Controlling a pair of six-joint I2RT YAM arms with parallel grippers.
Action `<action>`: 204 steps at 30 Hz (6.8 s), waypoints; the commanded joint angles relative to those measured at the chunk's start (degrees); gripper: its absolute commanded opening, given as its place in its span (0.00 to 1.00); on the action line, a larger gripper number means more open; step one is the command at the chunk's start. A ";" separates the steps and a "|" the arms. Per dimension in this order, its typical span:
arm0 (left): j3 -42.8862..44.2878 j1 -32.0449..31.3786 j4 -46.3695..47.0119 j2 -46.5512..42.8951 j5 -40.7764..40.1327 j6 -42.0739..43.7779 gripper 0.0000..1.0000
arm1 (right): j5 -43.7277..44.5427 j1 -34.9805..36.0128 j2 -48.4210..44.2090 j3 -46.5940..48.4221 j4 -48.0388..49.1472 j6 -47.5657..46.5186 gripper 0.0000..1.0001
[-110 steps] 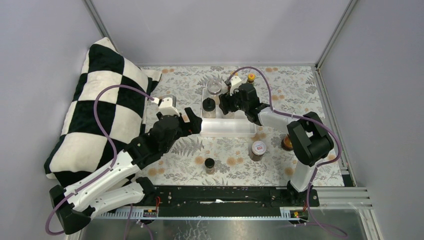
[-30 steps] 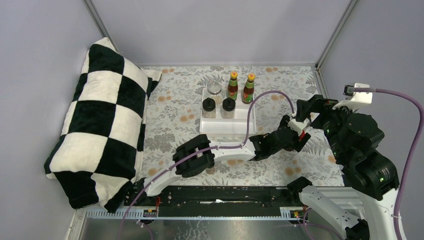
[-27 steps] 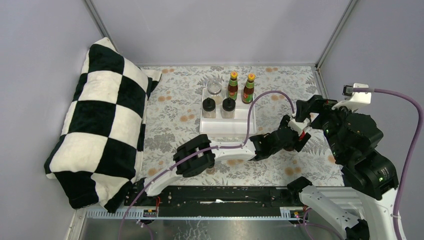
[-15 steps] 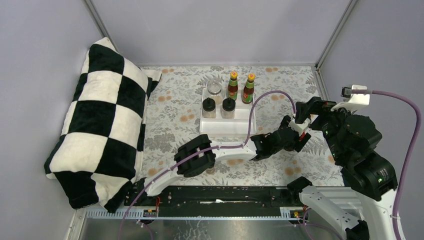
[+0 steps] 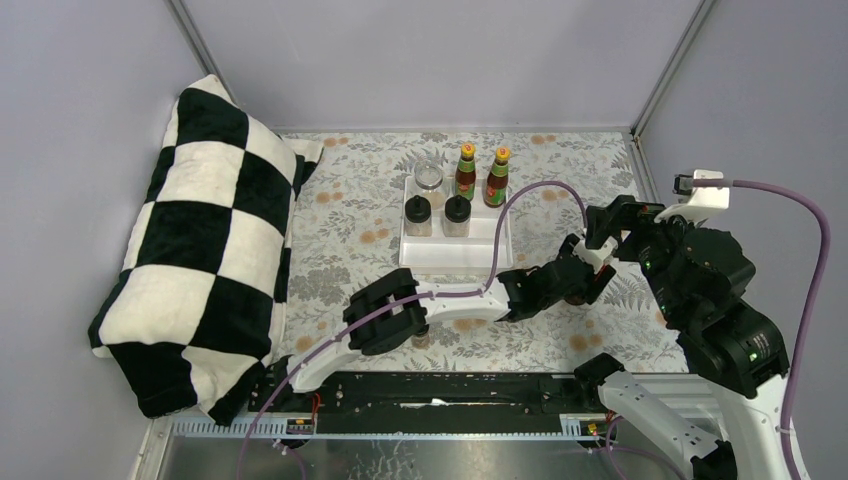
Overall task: Organize the condiment bottles
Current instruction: Pick up the bottle from the center of the board, then place the bottle in the storage box, then pick up the bottle from the center of the board.
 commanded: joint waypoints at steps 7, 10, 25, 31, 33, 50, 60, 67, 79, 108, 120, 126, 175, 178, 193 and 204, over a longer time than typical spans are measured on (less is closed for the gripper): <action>-8.35 0.91 -1.06 -9.73 -3.36 3.13 0.67 | -3.03 -0.14 0.31 -1.02 3.37 -0.85 1.00; -6.94 1.77 -2.30 -10.42 -2.15 4.43 0.67 | -3.64 -0.19 0.56 -1.33 3.49 -0.61 1.00; -6.70 5.77 -0.76 -17.05 2.95 4.41 0.66 | -2.99 -0.10 0.39 -2.59 3.98 -0.63 1.00; -6.15 7.37 -3.21 -18.81 2.08 4.52 0.66 | -3.51 -0.17 0.24 -3.50 4.42 -0.36 1.00; -7.82 8.06 -2.71 -20.32 1.83 4.33 0.66 | -3.51 -0.10 0.14 -3.75 4.48 -0.33 1.00; -24.05 15.63 0.16 -33.44 -0.02 3.03 0.66 | -4.28 -0.13 0.06 -7.07 5.32 1.37 1.00; -36.18 18.86 1.70 -42.40 -2.62 1.71 0.66 | -6.28 -0.17 1.20 -10.20 7.67 2.99 1.00; -44.13 22.00 3.49 -47.19 -3.38 -0.19 0.65 | -7.70 -0.14 1.91 -11.84 8.75 3.84 1.00; -51.55 25.17 5.14 -50.25 -4.21 -2.50 0.66 | -8.47 -0.15 2.28 -13.89 9.93 4.38 1.00; -56.73 27.09 3.17 -49.87 -6.63 -7.03 0.73 | -3.80 -0.14 6.40 -19.87 11.56 5.21 1.00; -56.81 27.18 1.49 -50.57 -7.38 -8.77 0.90 | 3.38 -0.19 5.41 -25.32 14.12 8.44 1.00; -55.22 27.03 -4.09 -55.20 -8.04 -10.26 0.93 | 10.12 -0.13 8.20 -24.88 10.91 11.05 1.00; -57.00 26.06 -11.74 -70.66 -3.03 -14.21 0.99 | 0.50 -29.49 33.04 -36.13 31.63 16.14 1.00; -57.21 25.82 -11.54 -70.85 -3.16 -14.24 0.99 | 0.37 -30.02 34.09 -36.01 32.38 16.22 1.00; -58.01 25.79 -11.62 -71.78 -3.16 -13.21 0.99 | 3.74 -32.39 40.76 -30.03 32.40 15.91 1.00; -57.68 25.80 -11.65 -71.49 -2.65 -13.36 0.99 | 2.18 -32.63 41.24 -30.80 33.37 15.89 0.45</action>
